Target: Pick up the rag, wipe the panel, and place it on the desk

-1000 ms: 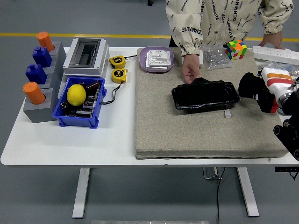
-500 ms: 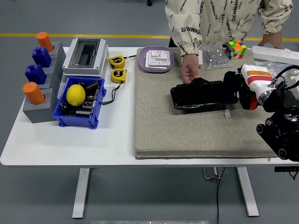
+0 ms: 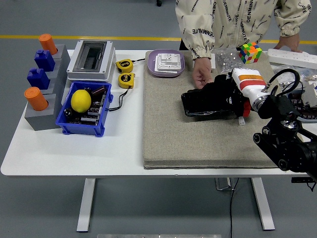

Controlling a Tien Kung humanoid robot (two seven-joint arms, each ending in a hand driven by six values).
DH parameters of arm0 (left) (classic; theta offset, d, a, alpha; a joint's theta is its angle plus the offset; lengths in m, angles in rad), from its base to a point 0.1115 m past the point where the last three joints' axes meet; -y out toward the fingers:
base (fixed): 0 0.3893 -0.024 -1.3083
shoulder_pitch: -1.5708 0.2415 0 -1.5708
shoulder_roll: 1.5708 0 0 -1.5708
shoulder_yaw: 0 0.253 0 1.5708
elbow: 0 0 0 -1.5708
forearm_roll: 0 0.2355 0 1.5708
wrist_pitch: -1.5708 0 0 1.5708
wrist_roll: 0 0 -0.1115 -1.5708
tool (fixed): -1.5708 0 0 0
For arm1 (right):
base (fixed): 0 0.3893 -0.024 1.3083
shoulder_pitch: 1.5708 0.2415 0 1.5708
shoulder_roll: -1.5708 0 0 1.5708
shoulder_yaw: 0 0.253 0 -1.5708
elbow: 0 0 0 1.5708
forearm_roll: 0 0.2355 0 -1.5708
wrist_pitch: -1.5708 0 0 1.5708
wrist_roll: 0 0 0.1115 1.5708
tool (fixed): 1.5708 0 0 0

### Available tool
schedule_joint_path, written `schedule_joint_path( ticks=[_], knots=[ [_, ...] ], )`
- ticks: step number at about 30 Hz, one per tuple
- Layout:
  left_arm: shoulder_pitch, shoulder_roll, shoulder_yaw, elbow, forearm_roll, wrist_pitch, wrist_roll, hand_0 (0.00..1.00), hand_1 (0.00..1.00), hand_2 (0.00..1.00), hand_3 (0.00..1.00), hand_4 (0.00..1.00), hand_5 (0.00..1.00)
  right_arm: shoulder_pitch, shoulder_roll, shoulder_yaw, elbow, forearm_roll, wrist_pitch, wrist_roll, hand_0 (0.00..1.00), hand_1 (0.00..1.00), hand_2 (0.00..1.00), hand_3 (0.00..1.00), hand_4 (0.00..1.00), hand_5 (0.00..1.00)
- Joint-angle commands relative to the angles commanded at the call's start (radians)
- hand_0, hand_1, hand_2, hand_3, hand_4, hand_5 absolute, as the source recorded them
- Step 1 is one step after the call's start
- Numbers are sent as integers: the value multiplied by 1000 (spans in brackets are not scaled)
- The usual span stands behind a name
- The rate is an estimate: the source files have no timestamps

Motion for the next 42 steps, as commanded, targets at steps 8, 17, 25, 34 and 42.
schedule_joint_path(
  ticks=[8,17,25,34,42],
  knots=[
    [0,-2,1,2,-1,0,1,636,658,684,573,613,510,8,48,-51,25,10,0,-1,252,310,363,357,939,46],
    [-3,-1,1,1,0,0,0,635,658,684,573,613,510,32,108,-111,62,24,-1,-2,251,310,363,357,939,46],
    [-2,0,0,2,1,0,1,635,658,684,573,613,509,43,151,-165,83,38,-1,-2,251,310,363,357,939,46],
    [-1,-1,-4,3,1,1,1,634,658,683,572,613,507,36,127,-166,58,39,0,-2,257,310,363,358,940,47],
    [-4,-3,-7,1,2,0,1,636,658,683,572,613,507,-9,58,-104,40,39,3,-1,257,310,363,358,940,47]
  ],
)
